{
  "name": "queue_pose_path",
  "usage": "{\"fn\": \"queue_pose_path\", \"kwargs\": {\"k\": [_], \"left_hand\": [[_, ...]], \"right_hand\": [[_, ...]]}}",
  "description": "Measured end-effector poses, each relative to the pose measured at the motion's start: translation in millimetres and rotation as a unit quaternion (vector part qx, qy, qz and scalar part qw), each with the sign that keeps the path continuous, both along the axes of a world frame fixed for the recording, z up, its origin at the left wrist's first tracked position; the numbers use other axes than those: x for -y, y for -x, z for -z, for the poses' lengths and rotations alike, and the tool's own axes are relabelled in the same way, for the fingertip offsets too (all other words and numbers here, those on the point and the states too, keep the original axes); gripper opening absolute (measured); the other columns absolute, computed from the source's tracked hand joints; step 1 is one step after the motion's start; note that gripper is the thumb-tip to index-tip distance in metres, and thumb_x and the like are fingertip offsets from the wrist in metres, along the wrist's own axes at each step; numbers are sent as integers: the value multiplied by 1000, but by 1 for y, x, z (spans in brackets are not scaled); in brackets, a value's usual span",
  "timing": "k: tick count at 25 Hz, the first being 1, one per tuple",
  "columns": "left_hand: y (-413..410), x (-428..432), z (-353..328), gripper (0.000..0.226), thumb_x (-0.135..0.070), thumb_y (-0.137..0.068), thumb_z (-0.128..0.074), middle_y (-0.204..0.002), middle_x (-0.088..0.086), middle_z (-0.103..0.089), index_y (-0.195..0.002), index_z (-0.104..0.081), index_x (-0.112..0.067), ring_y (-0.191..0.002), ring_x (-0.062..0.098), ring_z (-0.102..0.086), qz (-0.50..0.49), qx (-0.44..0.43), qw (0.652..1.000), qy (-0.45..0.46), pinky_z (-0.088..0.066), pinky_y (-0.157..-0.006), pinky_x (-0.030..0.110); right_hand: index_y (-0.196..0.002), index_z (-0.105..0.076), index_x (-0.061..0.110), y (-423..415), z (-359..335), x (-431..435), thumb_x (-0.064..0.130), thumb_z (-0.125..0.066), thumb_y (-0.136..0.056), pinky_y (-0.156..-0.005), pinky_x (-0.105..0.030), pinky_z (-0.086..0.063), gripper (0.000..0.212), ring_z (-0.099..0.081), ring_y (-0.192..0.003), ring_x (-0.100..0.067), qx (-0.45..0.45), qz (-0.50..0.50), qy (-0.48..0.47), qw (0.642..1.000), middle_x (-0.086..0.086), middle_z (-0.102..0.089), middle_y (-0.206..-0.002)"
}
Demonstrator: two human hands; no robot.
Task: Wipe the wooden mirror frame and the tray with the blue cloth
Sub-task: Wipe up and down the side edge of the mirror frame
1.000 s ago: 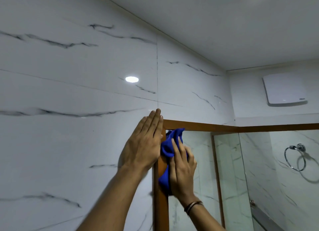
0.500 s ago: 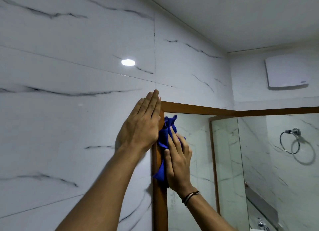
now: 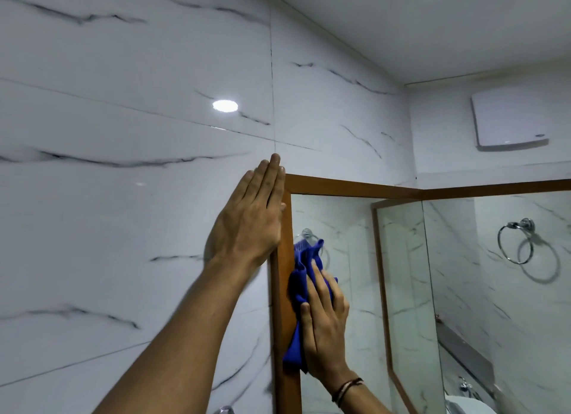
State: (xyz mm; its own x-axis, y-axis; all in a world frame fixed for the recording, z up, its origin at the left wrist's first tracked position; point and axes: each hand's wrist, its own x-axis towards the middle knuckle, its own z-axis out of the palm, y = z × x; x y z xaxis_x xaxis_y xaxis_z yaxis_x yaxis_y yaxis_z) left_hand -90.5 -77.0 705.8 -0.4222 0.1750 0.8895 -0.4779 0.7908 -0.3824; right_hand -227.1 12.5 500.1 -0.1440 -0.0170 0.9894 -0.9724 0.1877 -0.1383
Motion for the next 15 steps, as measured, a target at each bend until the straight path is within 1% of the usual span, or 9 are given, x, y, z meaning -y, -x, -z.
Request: {"fn": "queue_pose_path", "kwargs": {"k": [2, 3, 4, 5, 7, 10, 11, 12, 15], "left_hand": [[-1, 1, 1, 67, -33, -120, -16, -184, 17, 16, -177, 3, -4, -174, 28, 8, 4, 1, 1000, 2, -2, -143, 42], [2, 2, 1, 66, -32, -120, -17, -185, 18, 12, -177, -1, -3, -174, 29, 3, 6, -10, 1000, 14, -7, -143, 44], [5, 4, 0, 65, -31, -120, -16, -185, 19, 7, -177, -5, -1, -174, 30, -3, 9, -25, 999, 25, -13, -143, 45], [6, 6, 0, 65, -30, -120, -17, -185, 20, 1, -177, -10, 0, -174, 31, -9, 13, -35, 999, 31, -17, -142, 45], [8, 7, 2, 65, -30, -120, -21, -185, 20, -3, -176, -13, 1, -173, 31, -13, 18, -42, 998, 33, -19, -142, 45], [6, 3, 3, 66, -31, -121, -25, -186, 18, 3, -177, -8, -2, -174, 29, -5, 9, -31, 999, 22, -11, -143, 43], [4, 1, 2, 66, -31, -121, -25, -186, 17, 5, -177, -7, -2, -174, 28, -3, 8, -28, 999, 19, -9, -143, 42], [3, 0, 2, 66, -31, -121, -25, -186, 17, 4, -177, -7, -2, -174, 28, -4, 11, -30, 999, 16, -10, -143, 42], [5, 0, 3, 65, -29, -121, -27, -186, 20, -3, -176, -13, 1, -174, 30, -12, 11, -44, 999, 29, -18, -142, 45]], "right_hand": [[-172, -37, 33, 2, -16, 1, 42, -32, -118, -128, -42, -26, 55, -26, -166, -17, 14, 14, 11, 1000, 30, -10, -185], [-172, -38, 31, 0, -39, 3, 39, -35, -116, -129, -42, -26, 57, -27, -165, -17, 26, 6, 18, 999, 29, -13, -185], [-172, -36, 35, -1, -63, 5, 39, -35, -115, -131, -40, -24, 57, -27, -166, -17, 32, 1, 20, 999, 25, -17, -186], [-172, -31, 44, -1, -78, 8, 42, -34, -116, -134, -36, -21, 56, -24, -168, -13, 25, 3, 20, 999, 21, -20, -186], [-173, -19, 55, -3, -62, 12, 50, -26, -120, -136, -29, -14, 54, -16, -171, -7, 13, 6, 17, 1000, 21, -21, -185], [-176, -20, 46, -2, 21, 5, 52, -22, -121, -132, -39, -24, 56, -16, -173, -11, -6, 34, -10, 999, 17, -21, -187], [-176, -21, 45, -1, 33, 3, 51, -22, -121, -130, -40, -26, 56, -16, -173, -11, -12, 37, -15, 999, 16, -20, -187], [-176, -19, 46, -1, 29, 2, 52, -21, -121, -131, -38, -24, 56, -15, -173, -9, -10, 36, -19, 999, 18, -18, -187], [-174, -11, 56, -4, -34, 5, 55, -17, -120, -135, -25, -12, 54, -10, -173, -3, 12, 19, -7, 1000, 26, -10, -186]]}}
